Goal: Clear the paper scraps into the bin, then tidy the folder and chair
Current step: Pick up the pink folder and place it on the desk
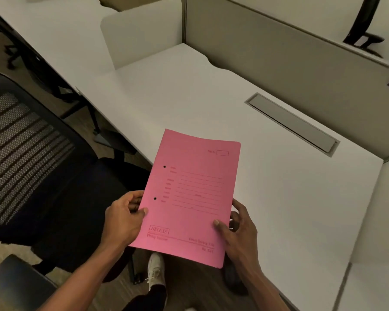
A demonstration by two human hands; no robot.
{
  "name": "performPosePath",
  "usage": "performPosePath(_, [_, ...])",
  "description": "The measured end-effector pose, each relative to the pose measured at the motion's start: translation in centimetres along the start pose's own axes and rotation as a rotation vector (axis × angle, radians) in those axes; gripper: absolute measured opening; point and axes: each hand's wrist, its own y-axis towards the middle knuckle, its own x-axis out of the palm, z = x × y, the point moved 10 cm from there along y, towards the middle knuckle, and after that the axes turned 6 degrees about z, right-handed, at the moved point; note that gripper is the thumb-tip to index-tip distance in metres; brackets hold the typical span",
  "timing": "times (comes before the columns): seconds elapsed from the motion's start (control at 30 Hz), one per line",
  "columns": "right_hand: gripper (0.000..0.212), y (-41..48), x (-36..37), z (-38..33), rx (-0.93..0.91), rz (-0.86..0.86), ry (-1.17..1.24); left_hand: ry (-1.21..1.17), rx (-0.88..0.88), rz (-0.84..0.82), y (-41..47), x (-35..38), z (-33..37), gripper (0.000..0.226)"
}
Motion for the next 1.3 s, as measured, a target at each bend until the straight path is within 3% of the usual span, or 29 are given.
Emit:
performPosePath(0.37, [0.06,9.4,5.8,-5.7,0.02,0.085,0.096,0.085,0.079,-0.038,15.7,0.0,4.8,0.042])
performPosePath(0.67, [0.059,15.7,5.8,-8.1,0.033,0.16,0.1,0.091,0.145,-0.088,23.6,3.0,9.5,0.039])
performPosePath(1.3, [0.072,39.0,3.0,-5.8,0.106,0.123,0.179,0.204,0.214,-0.097,40.2,18.3,19.7,0.042])
